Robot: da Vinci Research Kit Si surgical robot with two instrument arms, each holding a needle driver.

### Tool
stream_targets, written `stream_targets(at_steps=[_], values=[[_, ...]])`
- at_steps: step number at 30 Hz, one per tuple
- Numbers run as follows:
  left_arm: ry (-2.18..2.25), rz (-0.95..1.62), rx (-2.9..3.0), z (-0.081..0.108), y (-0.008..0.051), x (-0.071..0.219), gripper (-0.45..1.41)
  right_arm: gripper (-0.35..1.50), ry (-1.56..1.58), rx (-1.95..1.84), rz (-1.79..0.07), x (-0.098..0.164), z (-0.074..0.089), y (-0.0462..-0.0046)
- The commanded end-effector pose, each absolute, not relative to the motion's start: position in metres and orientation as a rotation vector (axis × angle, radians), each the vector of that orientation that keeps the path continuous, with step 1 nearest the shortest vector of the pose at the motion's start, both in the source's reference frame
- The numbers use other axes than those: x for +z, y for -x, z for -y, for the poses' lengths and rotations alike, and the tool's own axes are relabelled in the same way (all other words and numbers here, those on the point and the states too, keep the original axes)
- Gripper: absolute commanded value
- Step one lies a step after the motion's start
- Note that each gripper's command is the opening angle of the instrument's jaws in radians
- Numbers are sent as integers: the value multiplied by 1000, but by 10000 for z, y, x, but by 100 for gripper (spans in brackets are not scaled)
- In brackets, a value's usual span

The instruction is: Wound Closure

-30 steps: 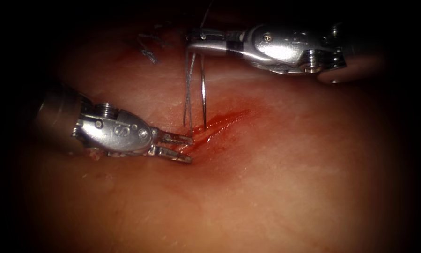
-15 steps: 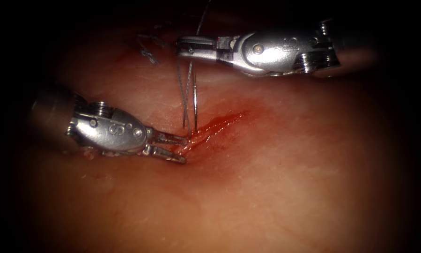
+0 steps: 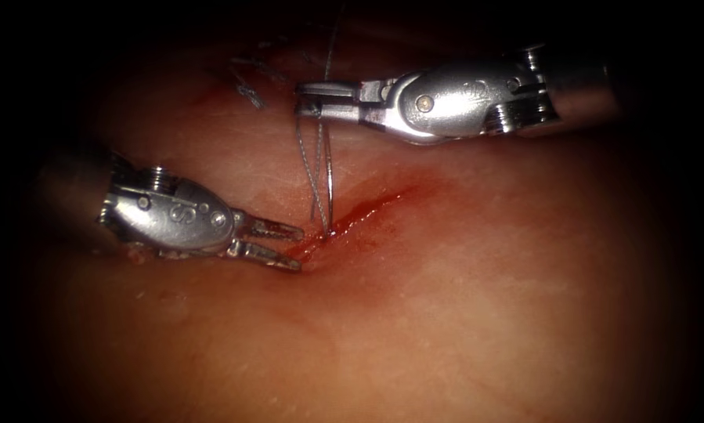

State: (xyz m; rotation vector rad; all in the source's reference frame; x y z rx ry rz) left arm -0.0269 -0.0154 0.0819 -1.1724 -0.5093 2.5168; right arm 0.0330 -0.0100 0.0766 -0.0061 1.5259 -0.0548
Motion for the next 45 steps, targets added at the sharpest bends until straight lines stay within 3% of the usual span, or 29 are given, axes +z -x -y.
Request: stream_targets(at_steps=[1,29,45], values=[[1172,512,2515,159,274,824,-1,-35,7,-55,-1527,767,104,-338],[1142,491,2481,161,283,763,-8,-35,-75,-32,-1577,753,118,-340],[1160,494,2503,181,328,755,-8,-35,-207,18,-1655,764,94,-338]])
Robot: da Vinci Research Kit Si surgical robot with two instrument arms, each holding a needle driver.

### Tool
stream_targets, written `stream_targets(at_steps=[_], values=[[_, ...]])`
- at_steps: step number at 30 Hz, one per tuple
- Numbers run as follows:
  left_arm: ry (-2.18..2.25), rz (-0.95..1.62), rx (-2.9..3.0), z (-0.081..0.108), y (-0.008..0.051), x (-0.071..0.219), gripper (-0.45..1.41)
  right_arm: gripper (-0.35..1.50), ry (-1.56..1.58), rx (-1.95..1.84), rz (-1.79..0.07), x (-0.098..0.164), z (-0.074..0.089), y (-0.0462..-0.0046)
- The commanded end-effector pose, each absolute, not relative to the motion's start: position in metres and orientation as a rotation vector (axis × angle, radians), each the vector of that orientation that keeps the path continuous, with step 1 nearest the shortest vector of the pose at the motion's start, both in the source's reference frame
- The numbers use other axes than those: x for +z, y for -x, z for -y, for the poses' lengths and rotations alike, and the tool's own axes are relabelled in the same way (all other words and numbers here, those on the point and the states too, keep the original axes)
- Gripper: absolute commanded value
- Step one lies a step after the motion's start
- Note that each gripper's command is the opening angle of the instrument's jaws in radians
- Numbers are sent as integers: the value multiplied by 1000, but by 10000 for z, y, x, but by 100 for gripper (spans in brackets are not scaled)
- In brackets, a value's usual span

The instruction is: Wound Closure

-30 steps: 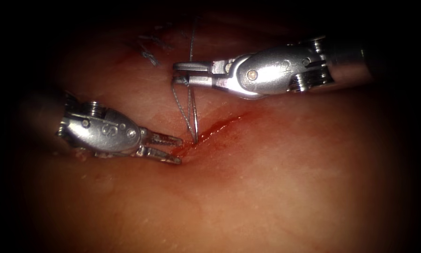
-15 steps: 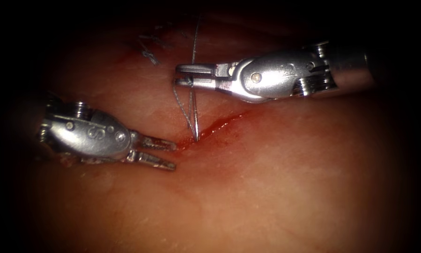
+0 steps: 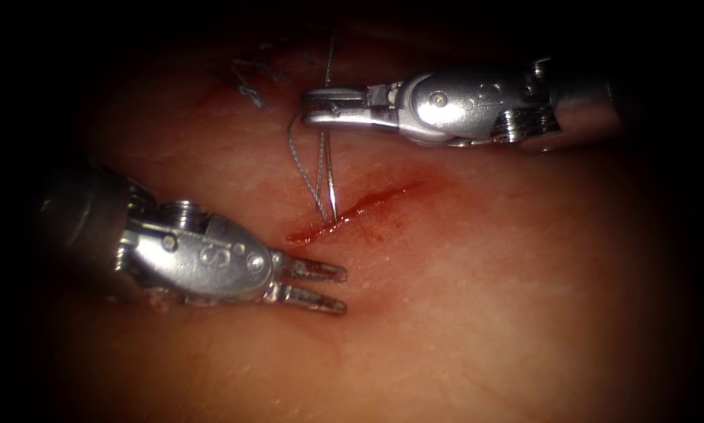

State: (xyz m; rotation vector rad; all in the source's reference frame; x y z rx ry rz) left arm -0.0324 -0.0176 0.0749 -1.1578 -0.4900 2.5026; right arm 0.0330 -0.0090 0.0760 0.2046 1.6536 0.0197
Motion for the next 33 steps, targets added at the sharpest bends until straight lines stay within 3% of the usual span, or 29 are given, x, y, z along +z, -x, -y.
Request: stream_targets(at_steps=[1,33], values=[[1160,494,2504,182,328,756,-8,-35,-212,22,-1655,762,95,-340],[1126,507,2548,196,322,779,-8,-35,-306,148,-1661,756,89,-349]])
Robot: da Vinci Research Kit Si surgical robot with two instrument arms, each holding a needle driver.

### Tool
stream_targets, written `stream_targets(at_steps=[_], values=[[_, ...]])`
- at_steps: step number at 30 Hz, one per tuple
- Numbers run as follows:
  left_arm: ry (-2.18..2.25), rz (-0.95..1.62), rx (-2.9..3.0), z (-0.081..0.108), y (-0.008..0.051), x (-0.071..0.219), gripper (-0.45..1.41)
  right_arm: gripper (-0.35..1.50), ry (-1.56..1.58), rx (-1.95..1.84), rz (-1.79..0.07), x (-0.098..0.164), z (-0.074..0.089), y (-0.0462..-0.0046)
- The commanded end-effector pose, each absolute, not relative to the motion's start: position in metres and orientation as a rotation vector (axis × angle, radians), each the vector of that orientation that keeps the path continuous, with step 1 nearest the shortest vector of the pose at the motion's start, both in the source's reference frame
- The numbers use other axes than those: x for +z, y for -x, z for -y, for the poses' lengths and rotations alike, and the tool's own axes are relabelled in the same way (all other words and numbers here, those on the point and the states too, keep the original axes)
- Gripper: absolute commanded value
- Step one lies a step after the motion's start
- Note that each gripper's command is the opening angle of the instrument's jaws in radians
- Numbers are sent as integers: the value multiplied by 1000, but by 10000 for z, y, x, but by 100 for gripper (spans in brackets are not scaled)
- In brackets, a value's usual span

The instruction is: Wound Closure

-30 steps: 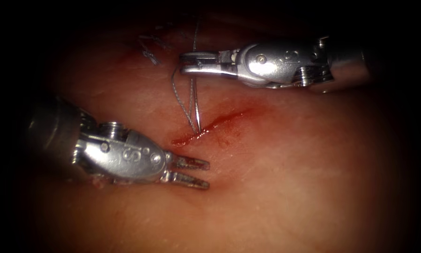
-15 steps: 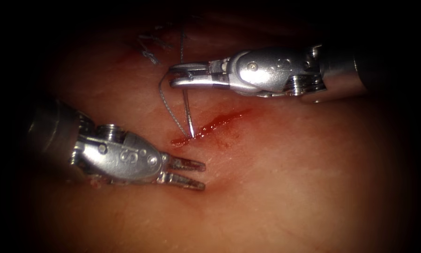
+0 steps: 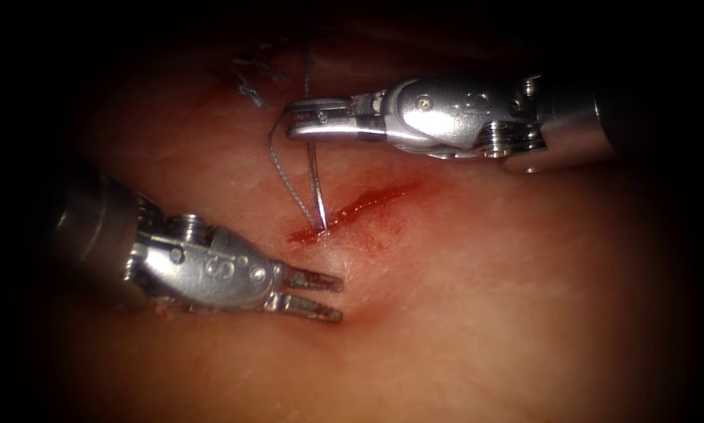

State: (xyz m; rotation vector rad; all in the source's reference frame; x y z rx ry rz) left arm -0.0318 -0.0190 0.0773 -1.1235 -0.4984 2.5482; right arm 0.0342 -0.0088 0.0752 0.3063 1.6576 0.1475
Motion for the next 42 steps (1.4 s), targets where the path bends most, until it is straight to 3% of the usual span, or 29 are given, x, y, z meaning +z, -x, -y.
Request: stream_targets(at_steps=[1,24,42], values=[[1124,509,2552,197,323,781,-8,-35,-311,153,-1660,755,88,-349],[1134,531,2562,195,316,782,-8,-35,-371,177,-1661,752,93,-347],[1105,520,2586,194,305,790,-8,-35,-661,316,-1623,747,99,-351]])
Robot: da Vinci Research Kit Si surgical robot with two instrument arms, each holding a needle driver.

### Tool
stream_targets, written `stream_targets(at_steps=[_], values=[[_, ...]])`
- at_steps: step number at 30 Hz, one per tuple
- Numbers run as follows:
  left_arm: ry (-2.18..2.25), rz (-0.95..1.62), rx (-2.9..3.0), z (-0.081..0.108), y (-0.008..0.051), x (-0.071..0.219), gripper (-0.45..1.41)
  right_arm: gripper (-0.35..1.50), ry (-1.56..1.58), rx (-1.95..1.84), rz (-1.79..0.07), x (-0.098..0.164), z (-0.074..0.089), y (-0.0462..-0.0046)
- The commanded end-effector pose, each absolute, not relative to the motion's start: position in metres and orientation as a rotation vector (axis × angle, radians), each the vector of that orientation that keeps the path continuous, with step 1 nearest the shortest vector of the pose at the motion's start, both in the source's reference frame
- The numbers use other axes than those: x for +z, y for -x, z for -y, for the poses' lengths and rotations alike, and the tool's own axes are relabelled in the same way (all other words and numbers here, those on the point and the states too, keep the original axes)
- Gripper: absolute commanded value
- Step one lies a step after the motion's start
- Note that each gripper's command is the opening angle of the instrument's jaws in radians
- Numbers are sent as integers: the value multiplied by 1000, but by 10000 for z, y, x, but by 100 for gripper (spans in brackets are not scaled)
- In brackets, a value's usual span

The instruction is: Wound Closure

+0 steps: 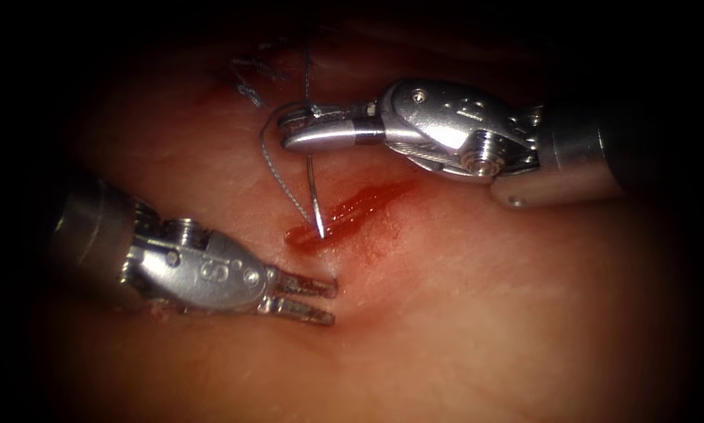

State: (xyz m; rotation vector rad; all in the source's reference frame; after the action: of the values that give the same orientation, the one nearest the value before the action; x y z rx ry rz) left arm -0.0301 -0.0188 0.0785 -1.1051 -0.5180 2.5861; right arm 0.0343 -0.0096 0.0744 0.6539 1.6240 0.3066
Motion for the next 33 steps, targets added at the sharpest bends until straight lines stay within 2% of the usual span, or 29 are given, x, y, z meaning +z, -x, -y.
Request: stream_targets(at_steps=[1,10,23,33], values=[[1105,520,2586,194,305,790,-8,-35,-695,344,-1606,747,100,-351],[1101,520,2588,194,305,789,-8,-35,-854,481,-1524,750,100,-354],[1100,520,2587,195,306,788,-8,-35,-1224,710,-1314,766,120,-358],[1101,523,2586,194,305,786,-8,-35,-1465,910,-1150,759,143,-343]])
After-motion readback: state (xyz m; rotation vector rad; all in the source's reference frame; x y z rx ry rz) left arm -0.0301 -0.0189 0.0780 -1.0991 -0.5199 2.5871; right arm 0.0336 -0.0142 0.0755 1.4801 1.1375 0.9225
